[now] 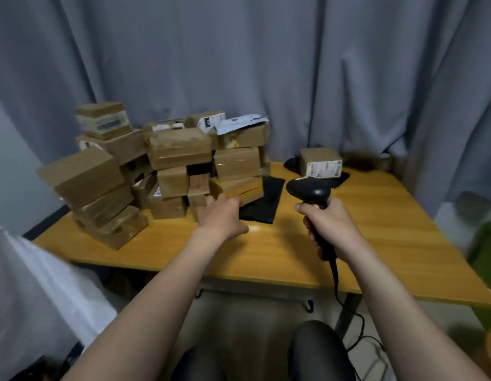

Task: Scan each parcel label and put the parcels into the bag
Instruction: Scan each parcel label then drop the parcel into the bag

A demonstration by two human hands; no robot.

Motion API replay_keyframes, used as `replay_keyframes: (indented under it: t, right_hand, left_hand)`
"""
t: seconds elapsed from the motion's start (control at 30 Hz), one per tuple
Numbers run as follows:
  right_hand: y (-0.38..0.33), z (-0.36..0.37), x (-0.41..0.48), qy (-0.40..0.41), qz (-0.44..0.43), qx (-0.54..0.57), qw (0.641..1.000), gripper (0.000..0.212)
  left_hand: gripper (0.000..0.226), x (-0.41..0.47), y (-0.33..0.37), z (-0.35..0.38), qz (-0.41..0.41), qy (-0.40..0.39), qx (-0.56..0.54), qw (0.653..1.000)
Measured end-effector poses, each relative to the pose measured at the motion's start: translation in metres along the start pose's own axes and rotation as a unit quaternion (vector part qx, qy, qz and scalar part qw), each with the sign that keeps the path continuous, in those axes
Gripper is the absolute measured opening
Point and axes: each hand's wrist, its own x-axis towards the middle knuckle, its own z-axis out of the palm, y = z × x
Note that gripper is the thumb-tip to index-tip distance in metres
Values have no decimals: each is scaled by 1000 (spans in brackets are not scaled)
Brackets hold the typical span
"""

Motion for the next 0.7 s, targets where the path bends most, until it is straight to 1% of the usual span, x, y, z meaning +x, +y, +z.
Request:
replay_keyframes:
  t: [0.1, 0.3, 0.5, 0.6, 0.7]
  right_hand:
    - [-5, -23, 22, 22, -1, 14, 1000, 18]
    - [-5, -60, 73, 54, 1, 23, 998, 14]
    - [6, -94, 136, 95, 9, 10, 995, 16]
    - [13, -109, 167, 94, 18, 9, 995, 15]
    - [24, -121, 194, 96, 21, 13, 995, 9]
  left_hand:
    - [63, 36, 36, 0, 13, -8, -10, 1000]
    - [70, 102, 99, 7, 54, 1, -17, 998]
    - [72, 169, 147, 20, 73, 1, -23, 997]
    - [73, 205, 165, 32, 87, 0, -14, 996]
    - [74, 242, 180, 47, 96, -7, -8, 995]
